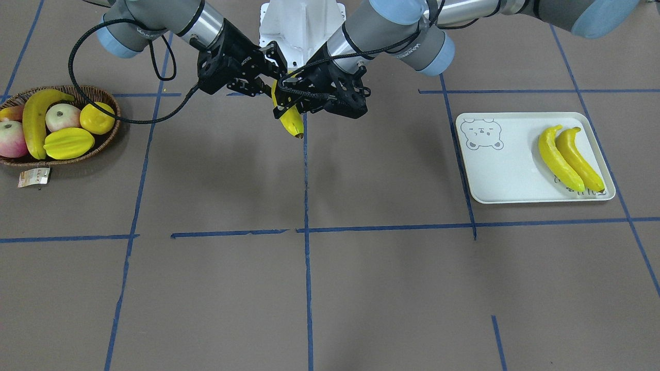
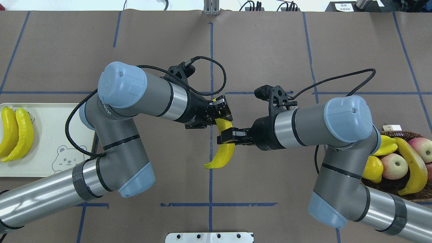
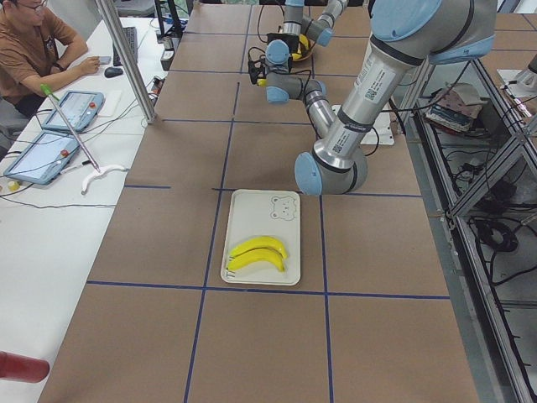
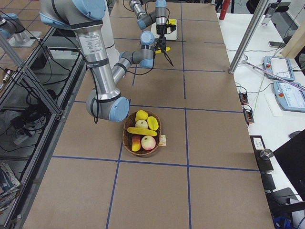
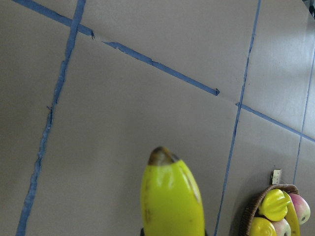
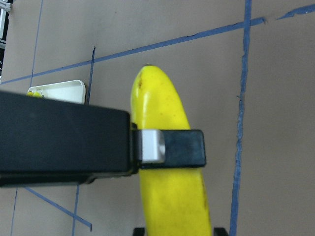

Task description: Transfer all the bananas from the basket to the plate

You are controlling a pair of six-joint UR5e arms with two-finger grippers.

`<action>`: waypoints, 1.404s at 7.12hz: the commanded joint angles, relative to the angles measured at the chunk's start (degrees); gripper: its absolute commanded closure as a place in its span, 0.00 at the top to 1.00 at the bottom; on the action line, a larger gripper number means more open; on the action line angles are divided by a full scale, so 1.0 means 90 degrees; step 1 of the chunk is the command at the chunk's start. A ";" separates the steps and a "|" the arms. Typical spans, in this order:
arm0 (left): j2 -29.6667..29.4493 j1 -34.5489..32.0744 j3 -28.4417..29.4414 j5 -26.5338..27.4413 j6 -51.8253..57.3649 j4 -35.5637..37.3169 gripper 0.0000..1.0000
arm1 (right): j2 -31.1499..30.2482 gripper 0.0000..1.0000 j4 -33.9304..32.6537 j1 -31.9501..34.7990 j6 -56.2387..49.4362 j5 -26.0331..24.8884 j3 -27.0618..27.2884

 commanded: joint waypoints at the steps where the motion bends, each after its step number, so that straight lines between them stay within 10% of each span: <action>1: 0.0010 -0.0004 -0.0002 -0.0006 -0.0004 0.0000 0.00 | -0.0009 1.00 0.0001 0.0008 0.0008 0.0013 0.0052; 6: 0.0671 -0.0810 -0.0070 -0.0723 0.0074 0.0874 0.00 | -0.0155 1.00 -0.0008 0.0086 0.0076 -0.0046 0.0383; 10: 0.2299 -0.2044 -0.0967 -0.1178 0.2917 0.2808 0.00 | -0.0761 1.00 -0.0008 0.0116 0.0066 -0.0085 0.0755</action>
